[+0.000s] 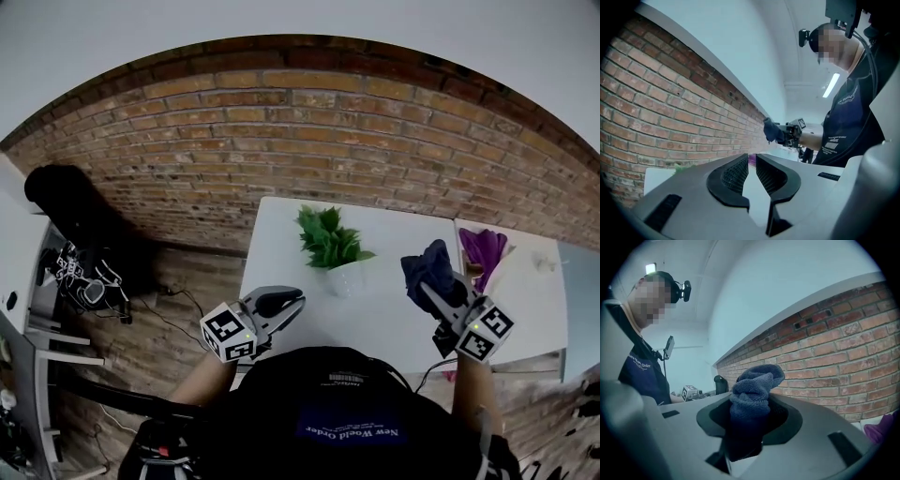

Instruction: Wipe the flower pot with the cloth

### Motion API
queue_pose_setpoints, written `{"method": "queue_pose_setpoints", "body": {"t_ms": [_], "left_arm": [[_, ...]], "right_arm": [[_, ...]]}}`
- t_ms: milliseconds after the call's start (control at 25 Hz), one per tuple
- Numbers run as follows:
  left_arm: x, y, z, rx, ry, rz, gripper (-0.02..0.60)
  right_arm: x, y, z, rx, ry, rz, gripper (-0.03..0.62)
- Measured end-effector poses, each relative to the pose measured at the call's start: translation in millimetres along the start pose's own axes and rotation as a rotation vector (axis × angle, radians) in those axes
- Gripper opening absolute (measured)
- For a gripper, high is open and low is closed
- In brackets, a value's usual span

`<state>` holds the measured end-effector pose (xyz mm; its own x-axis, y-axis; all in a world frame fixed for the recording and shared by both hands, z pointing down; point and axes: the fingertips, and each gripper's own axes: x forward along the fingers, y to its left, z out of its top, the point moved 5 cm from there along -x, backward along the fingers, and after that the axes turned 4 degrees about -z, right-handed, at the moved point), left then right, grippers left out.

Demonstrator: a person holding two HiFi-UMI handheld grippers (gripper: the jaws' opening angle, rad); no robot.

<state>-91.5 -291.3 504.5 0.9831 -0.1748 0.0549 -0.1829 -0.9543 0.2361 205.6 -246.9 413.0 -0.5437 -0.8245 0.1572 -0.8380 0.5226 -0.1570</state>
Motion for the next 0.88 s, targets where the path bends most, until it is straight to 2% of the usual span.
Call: {"method": "queue_pose_setpoints", "body": {"t_ms": [160, 240, 320, 440, 520, 760, 880], "left_arm": [[51, 3, -11, 0.031, 0.073, 0.089, 0.078], [73, 5, -21, 0.064, 0.145, 0.122, 0.116], [92, 10, -35, 0.09, 0.242, 0.139, 0.18], [117, 20, -58, 0.154, 0.411, 0.112, 0.335], [132, 29, -77, 0.199, 0.506, 0.082, 0.376], [171, 67, -138, 0.209, 0.739, 0.0, 0.453], [191, 83, -165, 0.229, 0.842, -0.037, 0.515]], "right_arm": [[-5, -48, -2, 0.005, 0.011, 0.069, 0.133], [-7, -69, -4, 0.006, 0.015, 0.097, 0.133], [-6, -86, -8, 0.021, 0.017, 0.118, 0.133], [-2, -101, -15, 0.036, 0.018, 0.127, 0.133], [1, -107, -22, 0.049, 0.019, 0.115, 0.133], [9, -117, -42, 0.086, 0.065, 0.046, 0.133], [10, -122, -51, 0.102, 0.098, 0.006, 0.133]]}}
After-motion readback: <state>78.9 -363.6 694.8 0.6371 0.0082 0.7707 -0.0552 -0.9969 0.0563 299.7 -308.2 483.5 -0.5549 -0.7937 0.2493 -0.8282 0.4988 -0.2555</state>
